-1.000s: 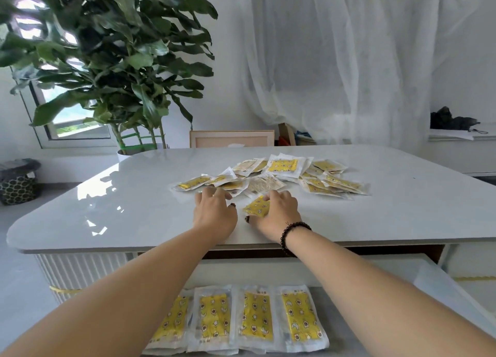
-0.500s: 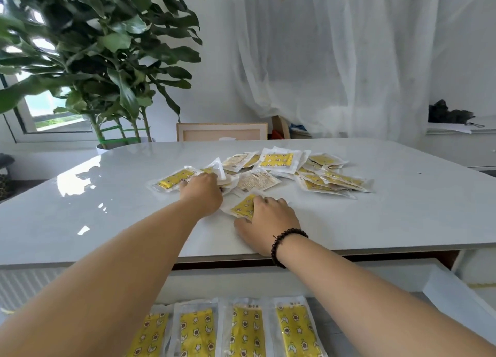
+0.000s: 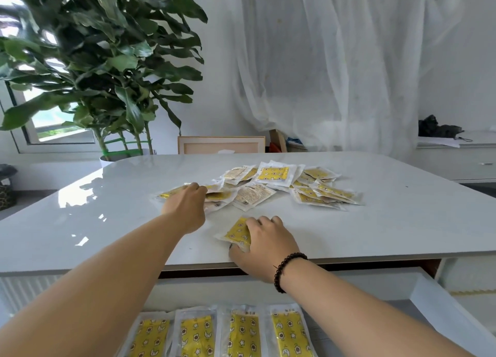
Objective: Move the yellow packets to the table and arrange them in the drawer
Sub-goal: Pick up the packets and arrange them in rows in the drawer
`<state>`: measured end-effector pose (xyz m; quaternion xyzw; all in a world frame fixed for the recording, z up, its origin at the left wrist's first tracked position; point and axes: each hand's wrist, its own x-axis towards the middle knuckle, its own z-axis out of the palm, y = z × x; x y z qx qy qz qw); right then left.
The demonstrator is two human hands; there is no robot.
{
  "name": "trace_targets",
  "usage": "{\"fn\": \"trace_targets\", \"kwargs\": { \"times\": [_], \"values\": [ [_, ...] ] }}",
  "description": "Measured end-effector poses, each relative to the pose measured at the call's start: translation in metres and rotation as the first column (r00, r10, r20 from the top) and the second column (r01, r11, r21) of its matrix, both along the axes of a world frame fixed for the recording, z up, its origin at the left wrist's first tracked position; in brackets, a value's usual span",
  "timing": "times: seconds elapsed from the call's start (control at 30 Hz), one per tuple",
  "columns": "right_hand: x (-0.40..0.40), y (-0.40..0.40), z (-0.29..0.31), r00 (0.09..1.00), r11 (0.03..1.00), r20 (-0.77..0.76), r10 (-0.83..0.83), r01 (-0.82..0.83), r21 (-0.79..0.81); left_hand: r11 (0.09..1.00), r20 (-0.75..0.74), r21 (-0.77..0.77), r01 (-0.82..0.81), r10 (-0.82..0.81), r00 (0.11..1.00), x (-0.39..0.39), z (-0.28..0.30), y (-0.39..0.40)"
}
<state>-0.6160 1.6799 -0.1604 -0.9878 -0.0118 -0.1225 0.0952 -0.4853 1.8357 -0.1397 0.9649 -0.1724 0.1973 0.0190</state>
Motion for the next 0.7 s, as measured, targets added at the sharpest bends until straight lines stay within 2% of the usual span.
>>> {"fn": "trace_targets", "kwargs": {
  "times": [0.13,0.23,0.4,0.5,0.63,0.7],
  "values": [
    [-0.004,0.0,-0.001,0.999,0.999,0.043,0.019,-0.02,0.027,0.998,0.012,-0.024,-0.053,0.053,0.999,0.004,-0.002,-0.007],
    [-0.002,-0.003,-0.003,0.997,0.998,0.075,0.015,-0.02,0.056,0.997,0.005,0.025,-0.077,0.077,0.997,0.013,-0.005,-0.013],
    [0.002,-0.005,-0.006,0.993,0.995,0.119,0.007,-0.019,0.098,0.998,-0.177,-0.006,-0.062,0.06,0.982,0.029,-0.008,-0.021],
    [0.004,-0.006,-0.008,0.99,0.994,0.138,-0.002,-0.013,0.108,0.995,-0.106,-0.048,-0.092,0.087,0.991,0.03,-0.009,-0.025],
    [0.003,-0.006,-0.009,0.99,0.994,0.143,-0.008,-0.007,0.106,0.996,0.052,-0.006,-0.088,0.089,0.995,0.024,-0.009,-0.019],
    [0.003,-0.006,-0.009,0.99,0.994,0.142,-0.009,-0.006,0.106,0.997,0.093,-0.039,-0.072,0.075,0.993,0.02,-0.009,-0.012]
  ]
}}
